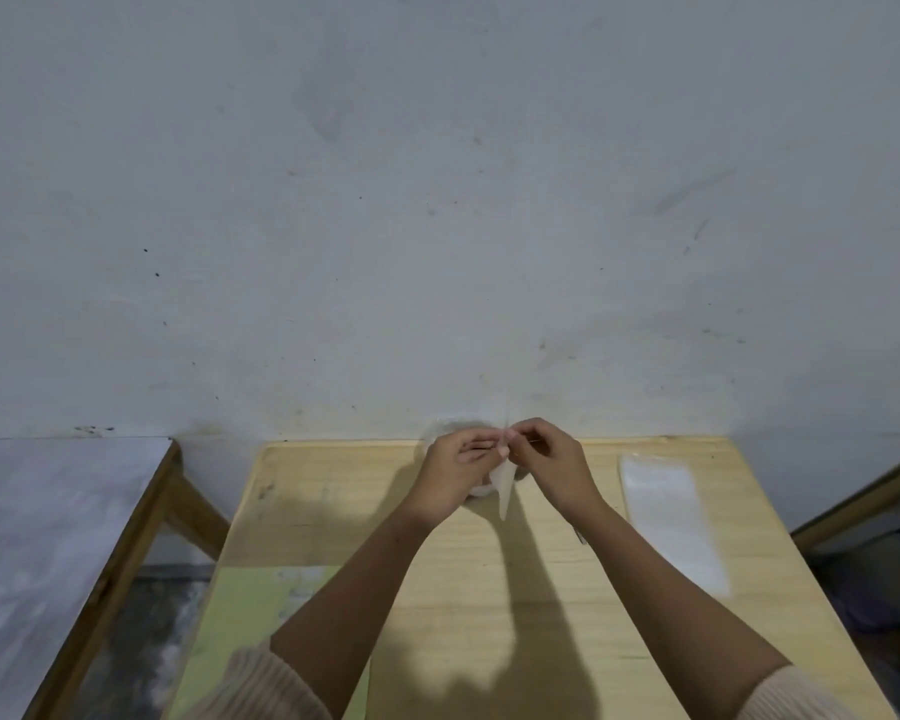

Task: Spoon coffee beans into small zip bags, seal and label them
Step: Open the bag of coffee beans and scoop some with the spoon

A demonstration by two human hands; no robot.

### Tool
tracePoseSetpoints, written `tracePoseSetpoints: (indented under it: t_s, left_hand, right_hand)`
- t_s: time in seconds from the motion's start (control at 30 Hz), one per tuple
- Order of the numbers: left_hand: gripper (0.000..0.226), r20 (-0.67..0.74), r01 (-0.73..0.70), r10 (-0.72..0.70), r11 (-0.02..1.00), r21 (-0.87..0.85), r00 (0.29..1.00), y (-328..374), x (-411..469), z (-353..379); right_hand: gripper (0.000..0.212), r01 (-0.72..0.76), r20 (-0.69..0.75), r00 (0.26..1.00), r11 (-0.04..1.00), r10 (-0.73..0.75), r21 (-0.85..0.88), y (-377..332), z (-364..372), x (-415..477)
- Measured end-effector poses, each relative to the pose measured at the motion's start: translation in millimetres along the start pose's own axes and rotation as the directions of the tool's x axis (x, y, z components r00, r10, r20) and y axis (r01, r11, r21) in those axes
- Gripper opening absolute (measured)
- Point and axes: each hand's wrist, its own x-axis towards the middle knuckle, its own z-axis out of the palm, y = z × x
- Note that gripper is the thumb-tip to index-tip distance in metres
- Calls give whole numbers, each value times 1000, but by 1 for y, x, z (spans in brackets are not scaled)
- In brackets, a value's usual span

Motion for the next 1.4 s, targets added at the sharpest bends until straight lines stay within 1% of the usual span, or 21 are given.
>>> tracePoseSetpoints:
  t_s: [0.1, 0.23, 0.4, 0.5, 0.7, 0.8, 0.93, 1.0, 1.1, 1.23, 1.3, 1.4]
  left_hand:
    - [14, 43, 22, -19, 997, -67, 999, 3, -1, 1]
    - [18, 62, 21, -17, 998, -64, 998, 3, 1, 1]
    - [28, 51, 55, -52, 996, -65, 997, 2, 3, -3]
    - [28, 51, 69, -66, 996, -56, 996, 4, 1, -5]
    - [28, 47, 66, -64, 997, -39, 997, 6, -1, -13]
    - [26, 53, 55, -53, 998, -39, 997, 7, -1, -16]
    - [26, 63, 30, -27, 998, -50, 998, 7, -2, -17]
    - [26, 67, 37, -32, 997, -66, 997, 6, -4, -17]
    - [32, 68, 67, -60, 994, -91, 996, 3, -5, -16]
    - [21, 71, 62, -55, 992, -106, 996, -1, -7, -15]
    - [21, 71, 42, -33, 991, -125, 997, -2, -9, -15]
    - [22, 57, 14, -7, 993, -113, 998, -2, -12, -13]
  right_hand:
    - [13, -46, 35, 998, 994, 43, 96, -4, -7, 3]
    - [19, -119, 74, 992, 970, 106, 211, -11, -12, 4]
    - [25, -162, 98, 985, 953, 141, 257, -17, -10, 6]
    - [25, -168, 96, 984, 947, 147, 273, -21, -7, 6]
    - [26, -175, 141, 981, 929, 135, 326, -24, -4, 7]
    - [23, -169, 144, 981, 926, 127, 338, -27, -3, 7]
    - [27, -157, 130, 984, 930, 120, 332, -29, -2, 4]
    - [25, -156, 120, 985, 933, 123, 324, -29, -1, 2]
    - [24, -151, 90, 988, 941, 129, 304, -29, 1, -1]
    - [23, -149, 80, 988, 944, 131, 293, -29, 0, -5]
    - [20, -149, 80, 988, 945, 131, 292, -28, -1, -7]
    - [8, -140, 74, 990, 946, 123, 294, -27, -1, -11]
